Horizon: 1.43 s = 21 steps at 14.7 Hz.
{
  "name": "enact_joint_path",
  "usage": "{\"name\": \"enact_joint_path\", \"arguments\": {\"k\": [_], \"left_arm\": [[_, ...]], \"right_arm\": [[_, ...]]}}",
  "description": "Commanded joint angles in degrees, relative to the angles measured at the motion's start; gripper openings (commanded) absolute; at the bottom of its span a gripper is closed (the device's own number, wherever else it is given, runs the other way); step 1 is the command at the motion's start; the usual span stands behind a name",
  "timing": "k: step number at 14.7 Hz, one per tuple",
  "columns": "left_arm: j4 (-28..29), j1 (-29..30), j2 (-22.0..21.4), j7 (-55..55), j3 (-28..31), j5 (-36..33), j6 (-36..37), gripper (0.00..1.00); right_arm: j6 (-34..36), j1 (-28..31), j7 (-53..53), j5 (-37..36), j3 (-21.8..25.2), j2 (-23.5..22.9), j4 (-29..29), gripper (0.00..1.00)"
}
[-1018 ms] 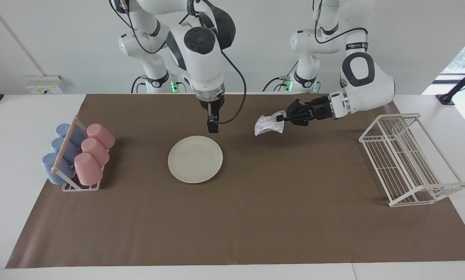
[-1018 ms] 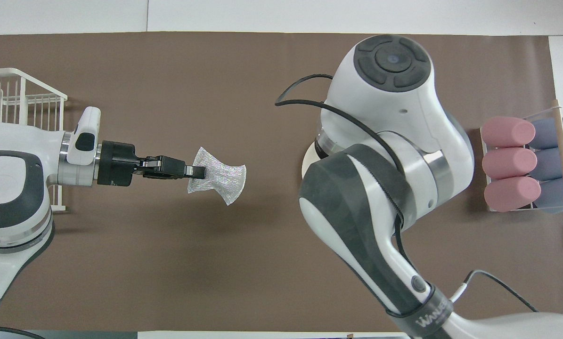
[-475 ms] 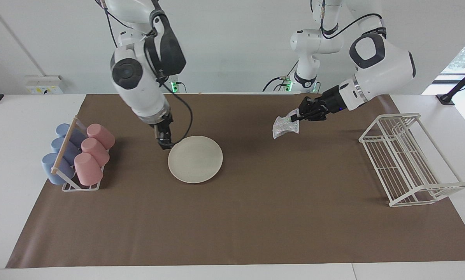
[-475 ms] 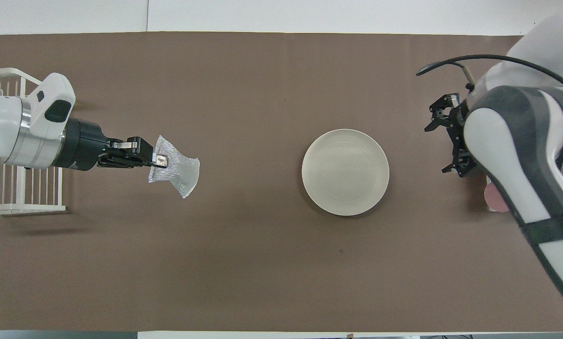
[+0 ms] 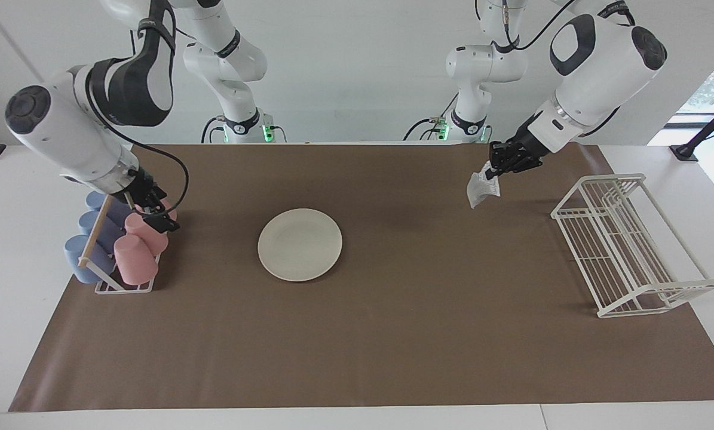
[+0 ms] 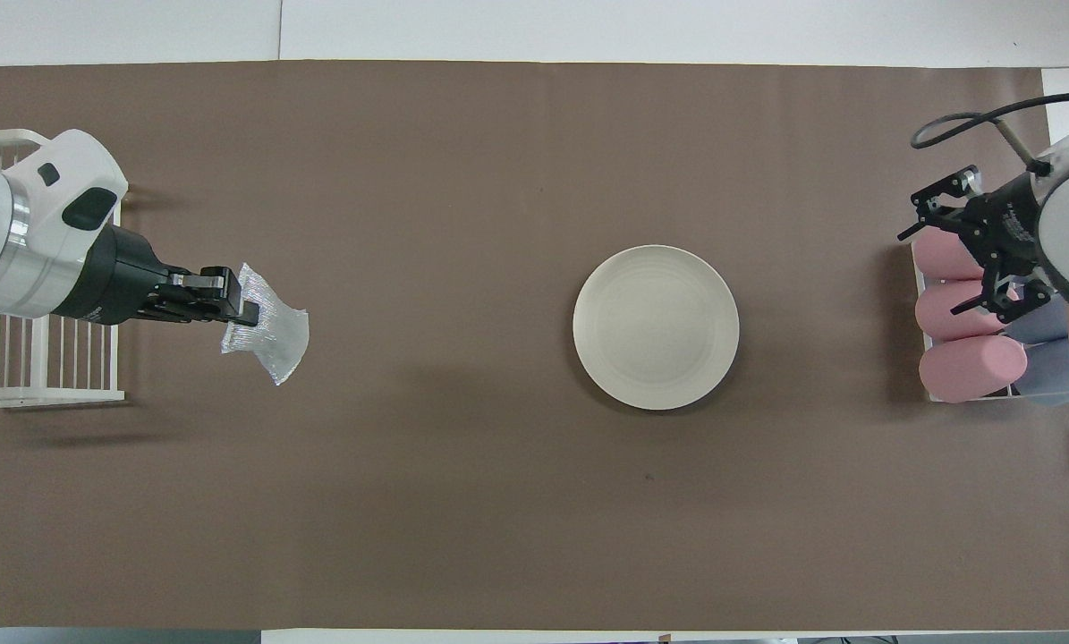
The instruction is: Wipe plate with sponge
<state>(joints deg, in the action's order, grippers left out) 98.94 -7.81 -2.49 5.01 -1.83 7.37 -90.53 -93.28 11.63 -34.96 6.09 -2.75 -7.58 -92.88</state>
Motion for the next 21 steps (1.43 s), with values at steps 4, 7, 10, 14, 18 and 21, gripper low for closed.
{"name": "enact_joint_path", "arguments": {"k": [4, 7, 10, 14, 18, 21], "left_arm": [[-4.54, -0.45, 1.00, 0.70, -1.06, -23.94, 5.80, 0.00], [-4.10, -0.81, 0.73, 0.44, -1.16, -34.23, 5.19, 0.00], [-2.88, -0.11, 0.38, 0.52, -0.98, -40.32, 2.48, 0.00], [5.55, 0.95, -0.32, 0.61, -0.89, -53.49, -6.31, 0.00], [8.82, 1.04, 3.09, 1.31, -0.89, -64.48, -8.08, 0.00], [9.35, 0.78, 6.96, 4.98, -0.89, -70.55, -8.26, 0.00]], "right_arm": [[2.14, -0.20, 25.63, -0.29, -1.82, 3.98, -1.69, 1.00], [3.63, -0.20, 25.64, -0.20, -4.28, 6.96, -1.78, 1.00], [3.99, -0.29, 25.38, -0.12, -4.37, 7.84, -1.95, 1.00], [5.03, 0.41, 26.78, -0.56, -3.93, 7.85, -1.86, 1.00], [5.65, -0.46, 38.40, -3.63, -2.89, 8.11, -1.69, 1.00], [5.05, -6.43, 35.31, -3.46, 4.58, 8.55, -1.08, 1.00]]}}
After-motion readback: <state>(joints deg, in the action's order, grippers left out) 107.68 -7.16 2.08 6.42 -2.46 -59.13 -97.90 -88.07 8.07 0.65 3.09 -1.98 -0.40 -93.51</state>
